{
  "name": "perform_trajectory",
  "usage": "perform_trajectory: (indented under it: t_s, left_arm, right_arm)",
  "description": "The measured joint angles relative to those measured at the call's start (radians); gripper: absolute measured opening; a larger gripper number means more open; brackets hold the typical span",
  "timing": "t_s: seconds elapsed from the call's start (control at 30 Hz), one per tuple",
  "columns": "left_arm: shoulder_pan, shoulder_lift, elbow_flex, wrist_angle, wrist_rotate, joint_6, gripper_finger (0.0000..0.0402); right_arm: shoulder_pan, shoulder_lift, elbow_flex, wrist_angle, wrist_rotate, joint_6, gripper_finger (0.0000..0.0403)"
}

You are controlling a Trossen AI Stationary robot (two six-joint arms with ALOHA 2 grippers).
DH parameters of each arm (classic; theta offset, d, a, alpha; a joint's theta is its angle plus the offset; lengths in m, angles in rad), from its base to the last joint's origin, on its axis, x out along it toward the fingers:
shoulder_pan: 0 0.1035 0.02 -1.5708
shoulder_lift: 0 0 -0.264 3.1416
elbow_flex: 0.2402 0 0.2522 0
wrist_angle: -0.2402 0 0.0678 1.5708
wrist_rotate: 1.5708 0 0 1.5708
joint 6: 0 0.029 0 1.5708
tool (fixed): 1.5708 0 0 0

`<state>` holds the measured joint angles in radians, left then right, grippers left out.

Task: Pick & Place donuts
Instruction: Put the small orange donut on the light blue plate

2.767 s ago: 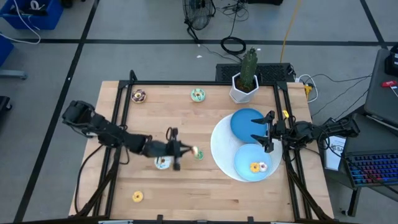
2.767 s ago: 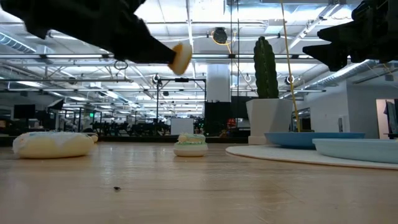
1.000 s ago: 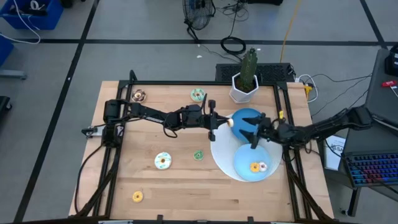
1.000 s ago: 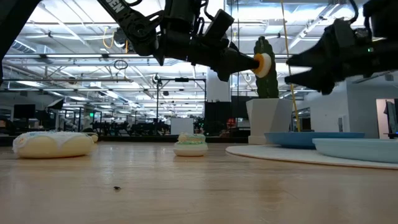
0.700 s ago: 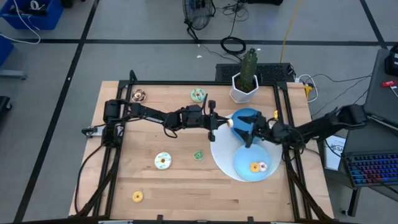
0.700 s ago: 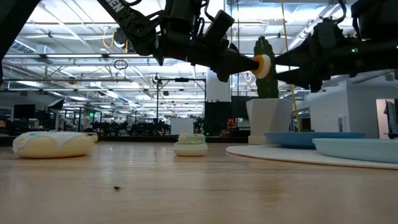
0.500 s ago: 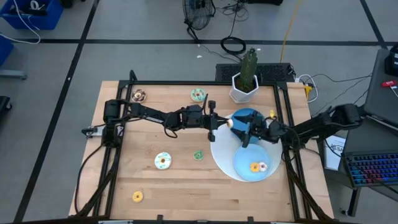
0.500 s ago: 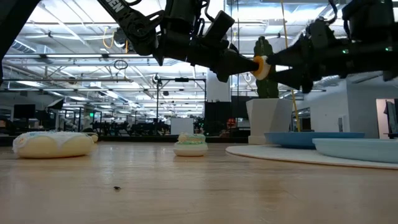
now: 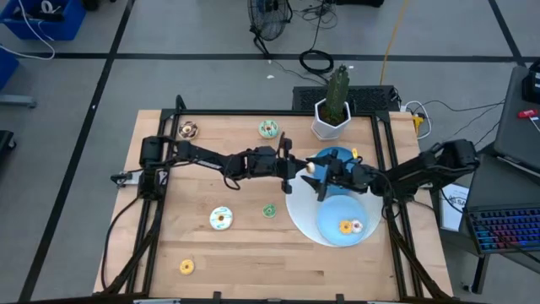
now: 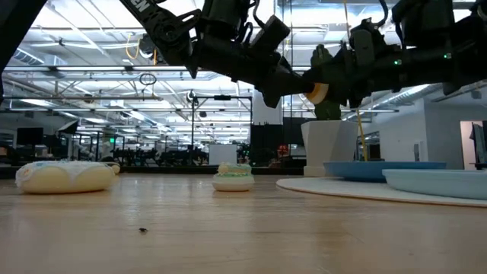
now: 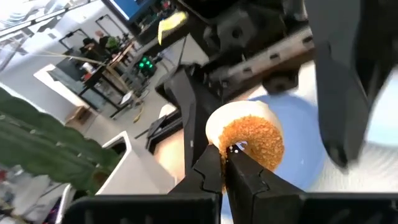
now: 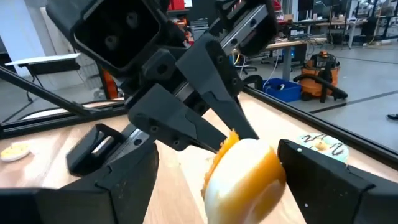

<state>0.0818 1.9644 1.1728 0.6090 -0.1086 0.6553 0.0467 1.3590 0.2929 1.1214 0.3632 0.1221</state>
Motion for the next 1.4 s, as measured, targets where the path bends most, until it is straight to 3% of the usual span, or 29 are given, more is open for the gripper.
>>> perform_trajectory:
  t_s: [0.27, 0.5, 0.67, 0.8, 0.97, 1.17, 1.3, 1.4]
  left_arm:
    - [-0.032, -0.001, 0.000, -0.009, -0.114, 0.072, 0.0018]
    - [-0.040, -0.001, 0.000, 0.000, -0.102, 0.065, 0.0019]
    - [-0.045, -0.001, 0.000, 0.007, -0.096, 0.056, 0.0016]
    - [-0.045, -0.001, 0.000, 0.011, -0.072, 0.022, 0.0008]
    - [-0.060, -0.001, -0.002, 0.023, -0.108, 0.008, 0.0043]
    - [-0.120, -0.054, -0.003, -0.014, -0.286, 0.037, 0.0079]
    - [-0.141, -0.119, -0.001, -0.049, -0.396, 0.051, 0.0084]
    - [-0.144, -0.165, -0.001, -0.155, -0.398, -0.005, 0.0085]
  right_arm:
    - [0.001, -0.047, -0.034, 0.003, 0.001, 0.000, 0.0313]
    - [0.001, -0.047, -0.035, -0.056, 0.002, 0.004, 0.0303]
    - [0.000, -0.046, -0.035, -0.064, 0.003, 0.007, 0.0235]
    - [0.000, -0.046, -0.035, -0.064, 0.002, -0.015, 0.0142]
    - [0.010, -0.049, -0.035, -0.076, 0.006, -0.078, 0.0021]
    - [0.068, -0.133, -0.034, -0.198, -0.018, -0.095, 0.0012]
    - [0.123, -0.255, -0.035, -0.387, -0.060, 0.009, 0.0011]
    - [0.163, -0.351, -0.036, -0.569, -0.132, 0.148, 0.0011]
